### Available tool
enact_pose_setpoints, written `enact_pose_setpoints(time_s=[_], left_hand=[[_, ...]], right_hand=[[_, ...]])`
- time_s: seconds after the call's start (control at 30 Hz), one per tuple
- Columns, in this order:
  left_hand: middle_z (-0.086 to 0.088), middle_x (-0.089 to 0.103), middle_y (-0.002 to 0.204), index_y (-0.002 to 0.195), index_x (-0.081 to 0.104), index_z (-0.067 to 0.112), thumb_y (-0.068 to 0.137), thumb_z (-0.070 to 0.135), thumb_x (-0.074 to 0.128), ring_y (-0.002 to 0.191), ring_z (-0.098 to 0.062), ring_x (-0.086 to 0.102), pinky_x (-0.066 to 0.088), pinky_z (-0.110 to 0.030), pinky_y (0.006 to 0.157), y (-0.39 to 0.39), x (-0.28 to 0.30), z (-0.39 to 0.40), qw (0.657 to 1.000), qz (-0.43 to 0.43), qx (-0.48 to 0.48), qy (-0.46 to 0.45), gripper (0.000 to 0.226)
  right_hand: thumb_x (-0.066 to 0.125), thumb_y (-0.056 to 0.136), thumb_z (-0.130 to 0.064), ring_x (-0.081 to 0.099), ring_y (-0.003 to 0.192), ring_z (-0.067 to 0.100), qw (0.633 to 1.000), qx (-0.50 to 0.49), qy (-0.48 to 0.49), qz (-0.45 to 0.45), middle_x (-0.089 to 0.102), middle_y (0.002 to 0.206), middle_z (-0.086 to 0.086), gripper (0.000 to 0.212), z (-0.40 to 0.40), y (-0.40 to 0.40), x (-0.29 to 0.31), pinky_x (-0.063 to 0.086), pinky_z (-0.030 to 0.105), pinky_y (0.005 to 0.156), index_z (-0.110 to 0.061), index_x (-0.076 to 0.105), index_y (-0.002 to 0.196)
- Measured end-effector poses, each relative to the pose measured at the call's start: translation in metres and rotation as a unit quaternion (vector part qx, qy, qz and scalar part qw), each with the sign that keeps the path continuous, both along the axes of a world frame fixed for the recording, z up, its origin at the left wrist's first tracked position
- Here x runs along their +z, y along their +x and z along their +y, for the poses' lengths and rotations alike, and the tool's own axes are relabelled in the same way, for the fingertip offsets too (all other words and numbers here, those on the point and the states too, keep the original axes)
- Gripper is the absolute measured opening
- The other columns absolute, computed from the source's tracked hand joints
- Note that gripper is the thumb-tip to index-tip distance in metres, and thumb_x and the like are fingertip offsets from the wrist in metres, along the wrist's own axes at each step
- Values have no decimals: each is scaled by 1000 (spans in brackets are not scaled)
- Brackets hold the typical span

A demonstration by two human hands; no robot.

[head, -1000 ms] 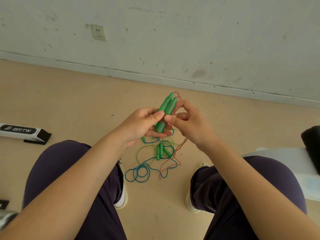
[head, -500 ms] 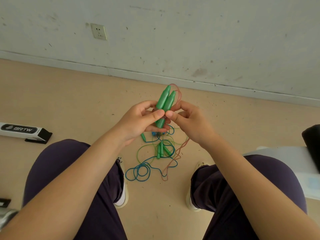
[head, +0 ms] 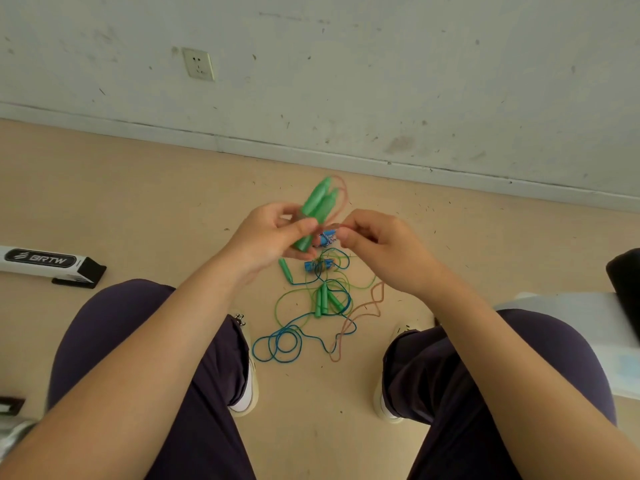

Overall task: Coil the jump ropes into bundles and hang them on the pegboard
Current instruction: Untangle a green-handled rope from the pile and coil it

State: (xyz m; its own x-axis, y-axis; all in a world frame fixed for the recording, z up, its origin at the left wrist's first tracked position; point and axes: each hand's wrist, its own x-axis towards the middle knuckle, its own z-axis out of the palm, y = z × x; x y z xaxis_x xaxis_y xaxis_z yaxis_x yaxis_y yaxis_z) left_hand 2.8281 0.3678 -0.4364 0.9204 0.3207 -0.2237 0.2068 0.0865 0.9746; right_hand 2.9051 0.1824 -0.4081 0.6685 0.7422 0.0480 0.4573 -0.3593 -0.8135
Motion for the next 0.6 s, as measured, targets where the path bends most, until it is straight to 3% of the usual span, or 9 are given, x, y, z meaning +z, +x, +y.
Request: enact_pose_setpoints(time_s=[0.07,0.13,0.2,0.27,0.43,0.6], left_hand=[[-10,75,80,114,62,-4,94,10,65,69,-23,72,61,-30,64,-2,-2,-5,996,35,-75,43,24],[-7,75,78,105,67,1,94,11,66,67,-20,72,60,-27,62,-4,-1,-7,987,43,-135,76,14],[-4,75,77,101,70,8,93,12,68,68,-18,71,60,-27,61,-5,2,-7,977,52,-181,96,9],[-1,76,77,103,71,12,92,12,69,69,-18,71,60,-30,63,-6,5,-8,965,70,-229,108,11],[3,74,77,106,69,16,92,9,69,70,-20,72,60,-31,66,-9,5,-11,945,92,-283,134,16],[5,74,82,118,68,14,92,7,69,75,-18,71,57,-28,61,-13,6,-10,945,85,-274,158,27]], right_hand=[[60,97,-14,47,57,0,999,2,21,-25,54,62,-13,15,-3,3,5,38,15,60,-10,67,84],[61,95,-13,59,73,7,998,21,9,-64,66,78,-2,11,-5,5,6,47,28,70,-8,71,91],[65,93,-16,59,78,14,991,34,-19,-130,64,82,0,11,-4,5,4,48,35,73,-12,75,94],[69,89,-15,54,76,15,987,44,-22,-152,58,80,5,9,-3,5,1,45,34,71,-12,77,93],[76,83,-16,47,70,3,997,38,-26,-63,60,82,9,9,-2,4,-7,38,20,69,-15,80,91],[77,82,-16,44,65,1,999,35,-16,26,54,77,-9,21,0,5,-9,40,16,64,-20,61,93]])
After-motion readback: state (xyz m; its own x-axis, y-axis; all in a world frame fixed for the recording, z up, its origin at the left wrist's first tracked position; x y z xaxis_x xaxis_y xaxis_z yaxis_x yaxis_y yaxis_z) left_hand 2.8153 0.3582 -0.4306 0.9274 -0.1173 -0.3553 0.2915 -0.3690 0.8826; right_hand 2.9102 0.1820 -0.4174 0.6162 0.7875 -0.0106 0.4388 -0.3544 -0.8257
